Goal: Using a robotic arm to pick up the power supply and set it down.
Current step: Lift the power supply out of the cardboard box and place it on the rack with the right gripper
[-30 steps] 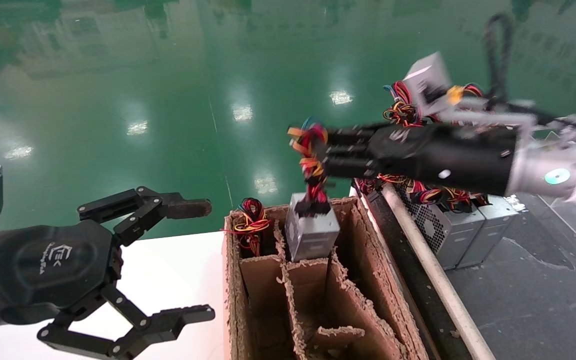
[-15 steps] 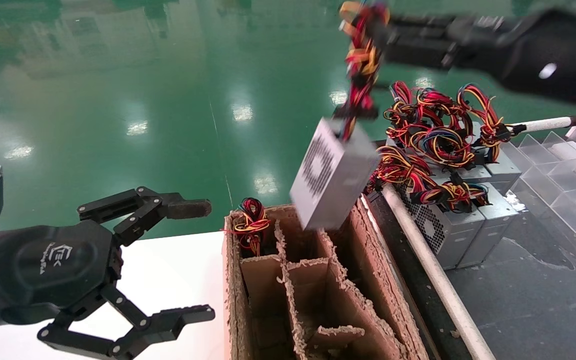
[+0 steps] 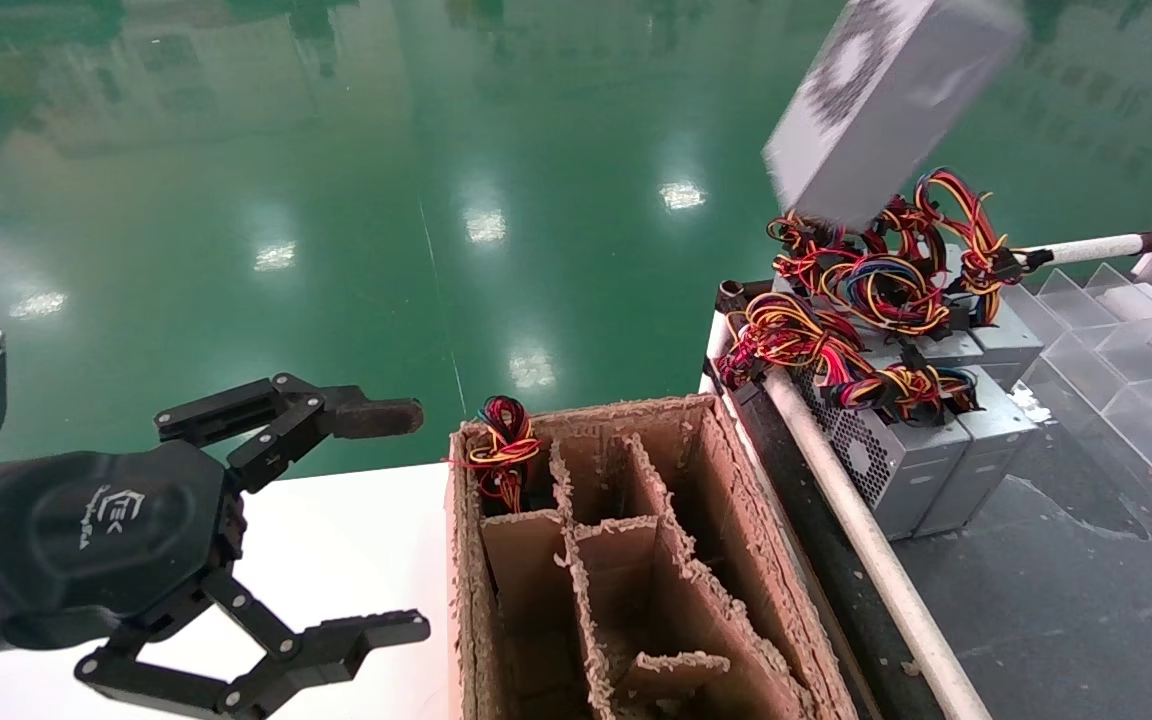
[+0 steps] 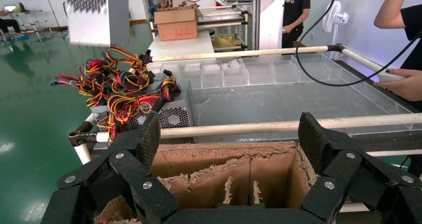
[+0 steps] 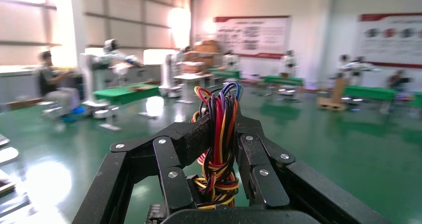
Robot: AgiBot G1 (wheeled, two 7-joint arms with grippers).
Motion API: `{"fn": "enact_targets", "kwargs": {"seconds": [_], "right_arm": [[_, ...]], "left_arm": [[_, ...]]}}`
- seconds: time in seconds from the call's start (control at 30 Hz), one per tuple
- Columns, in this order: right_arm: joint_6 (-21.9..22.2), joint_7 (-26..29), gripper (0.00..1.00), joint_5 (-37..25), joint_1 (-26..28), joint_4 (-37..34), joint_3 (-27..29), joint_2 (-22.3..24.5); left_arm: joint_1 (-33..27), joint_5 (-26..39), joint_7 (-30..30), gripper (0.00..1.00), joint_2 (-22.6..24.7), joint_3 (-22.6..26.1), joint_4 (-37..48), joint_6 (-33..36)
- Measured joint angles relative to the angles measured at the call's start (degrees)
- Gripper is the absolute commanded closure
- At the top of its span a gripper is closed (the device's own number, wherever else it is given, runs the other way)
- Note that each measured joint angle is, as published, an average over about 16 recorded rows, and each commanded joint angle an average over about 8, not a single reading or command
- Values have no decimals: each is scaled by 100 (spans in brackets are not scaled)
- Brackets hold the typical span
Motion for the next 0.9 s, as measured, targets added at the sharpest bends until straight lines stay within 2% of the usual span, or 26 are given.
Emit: {"fn": "enact_targets", "kwargs": {"seconds": [0.23, 0.43, 0.9], "right_arm": [[118, -400, 100, -305, 517, -739, -88, 338], [176, -752, 100, -580, 755, -1229, -214, 662], [178, -1544, 100, -955, 734, -1944, -419, 1306]], "left_arm": [[0, 0, 0, 0, 0, 0, 0, 0], [0, 0, 0, 0, 0, 1, 0, 0], [0, -1, 1, 0, 0, 1, 0, 0]]}}
